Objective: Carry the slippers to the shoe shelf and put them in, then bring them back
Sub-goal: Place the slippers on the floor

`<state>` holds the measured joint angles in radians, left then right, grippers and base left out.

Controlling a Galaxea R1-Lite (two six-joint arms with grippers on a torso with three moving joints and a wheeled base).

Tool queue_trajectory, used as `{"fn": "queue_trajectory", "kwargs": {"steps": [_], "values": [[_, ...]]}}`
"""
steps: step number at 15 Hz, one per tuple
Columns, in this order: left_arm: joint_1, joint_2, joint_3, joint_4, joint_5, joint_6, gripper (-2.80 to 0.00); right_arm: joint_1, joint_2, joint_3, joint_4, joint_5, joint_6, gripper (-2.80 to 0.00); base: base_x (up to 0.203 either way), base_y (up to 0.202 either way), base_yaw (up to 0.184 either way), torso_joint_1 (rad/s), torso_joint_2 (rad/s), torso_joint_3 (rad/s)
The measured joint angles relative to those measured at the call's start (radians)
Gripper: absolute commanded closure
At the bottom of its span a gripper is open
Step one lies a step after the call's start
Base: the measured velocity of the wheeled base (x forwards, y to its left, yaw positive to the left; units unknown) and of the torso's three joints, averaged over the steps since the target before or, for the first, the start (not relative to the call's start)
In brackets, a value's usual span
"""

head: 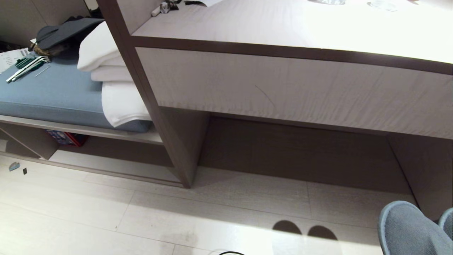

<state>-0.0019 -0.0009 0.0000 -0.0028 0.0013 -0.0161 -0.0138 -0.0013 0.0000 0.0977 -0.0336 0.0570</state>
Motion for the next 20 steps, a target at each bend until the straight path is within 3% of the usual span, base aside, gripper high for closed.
{"fn": "queue_trajectory", "kwargs": {"steps": [14, 20], "values": [[0.0, 0.0, 0.0, 0.0, -0.001, -0.001, 0.0, 0.0, 0.0, 0.0, 0.0, 0.0, 0.0, 0.0, 0.0, 0.0, 0.0, 0.003, 0.0, -0.196], [0.0, 0.0, 0.0, 0.0, -0.001, 0.0, 0.0, 0.0, 0.0, 0.0, 0.0, 0.0, 0.0, 0.0, 0.004, 0.006, -0.16, 0.001, 0.0, -0.197]]}}
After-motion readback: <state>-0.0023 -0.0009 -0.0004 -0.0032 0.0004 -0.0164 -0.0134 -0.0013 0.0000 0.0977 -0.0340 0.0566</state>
